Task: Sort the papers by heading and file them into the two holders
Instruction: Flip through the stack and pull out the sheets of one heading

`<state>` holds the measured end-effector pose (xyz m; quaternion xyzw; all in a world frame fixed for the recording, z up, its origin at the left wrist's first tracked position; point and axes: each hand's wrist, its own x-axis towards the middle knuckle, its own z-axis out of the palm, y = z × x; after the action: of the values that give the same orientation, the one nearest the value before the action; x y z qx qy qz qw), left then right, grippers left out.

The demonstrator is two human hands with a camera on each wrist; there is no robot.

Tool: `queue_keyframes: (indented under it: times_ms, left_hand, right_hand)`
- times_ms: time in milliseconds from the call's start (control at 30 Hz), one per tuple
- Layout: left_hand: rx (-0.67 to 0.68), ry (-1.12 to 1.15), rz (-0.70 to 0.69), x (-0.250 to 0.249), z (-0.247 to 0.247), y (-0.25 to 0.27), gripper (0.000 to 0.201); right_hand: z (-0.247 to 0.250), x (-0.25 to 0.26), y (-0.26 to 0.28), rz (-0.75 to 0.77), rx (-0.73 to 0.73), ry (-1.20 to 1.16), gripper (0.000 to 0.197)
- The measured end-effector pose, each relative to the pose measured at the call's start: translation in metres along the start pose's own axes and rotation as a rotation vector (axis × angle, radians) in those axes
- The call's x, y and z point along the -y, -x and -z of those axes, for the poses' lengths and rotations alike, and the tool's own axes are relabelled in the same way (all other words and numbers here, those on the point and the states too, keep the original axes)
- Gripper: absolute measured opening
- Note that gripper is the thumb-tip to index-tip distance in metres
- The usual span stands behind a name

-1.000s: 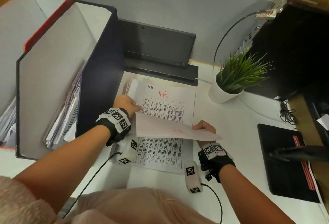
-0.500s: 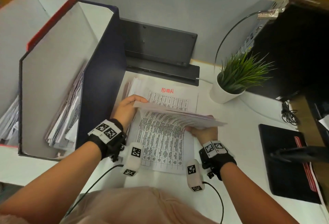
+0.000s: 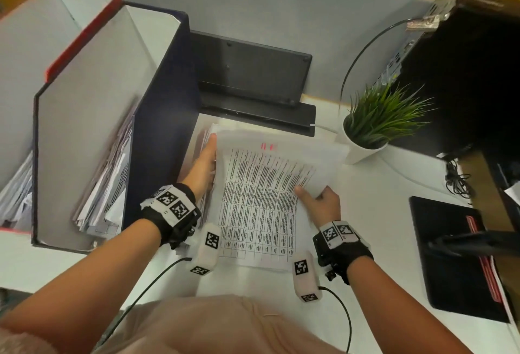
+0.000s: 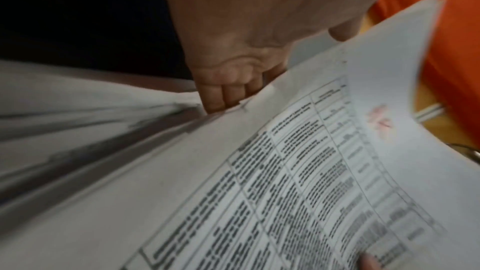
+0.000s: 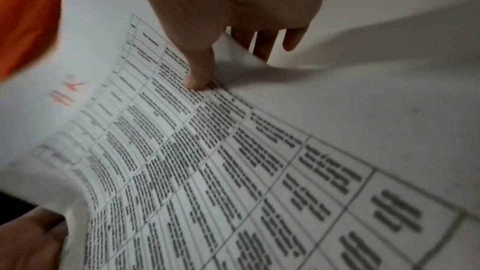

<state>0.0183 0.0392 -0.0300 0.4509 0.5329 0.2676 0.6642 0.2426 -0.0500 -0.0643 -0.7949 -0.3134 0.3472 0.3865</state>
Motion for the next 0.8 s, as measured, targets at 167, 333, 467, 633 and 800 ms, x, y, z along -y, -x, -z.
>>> queue_keyframes:
  times_ms: [167,333,467,633,800]
  left_hand:
    - [0.017,-0.121,-0.194,-0.014,-0.011,0.012,0.057]
    - [-0.148,-0.45,-0.429,-0.03,-0.017,0.019,0.041]
    - [-0.263,-0.23,-0.639,-0.055,-0.016,0.028,0.034]
    - [-0.321,-0.118,-0.722,-0.052,-0.019,0.036,0.031]
    - [-0.321,-0.263,-0.538,-0.018,-0.025,0.029,0.033]
  right_hand:
    - [-0.003,0.02,0.006,0.115,-0.068,-0.202,0.036]
    - [0.003,0.049,0.011,0.245,-0.118,-0.247,0.027]
    - [0.017,0.09,0.02,0.463,-0.151,-0.473,0.025]
    - [0.015,0.093,0.028,0.519,-0.096,-0.508,0.03]
    - [-0.002,0.071,0.035,0.375,-0.069,-0.409,0.022]
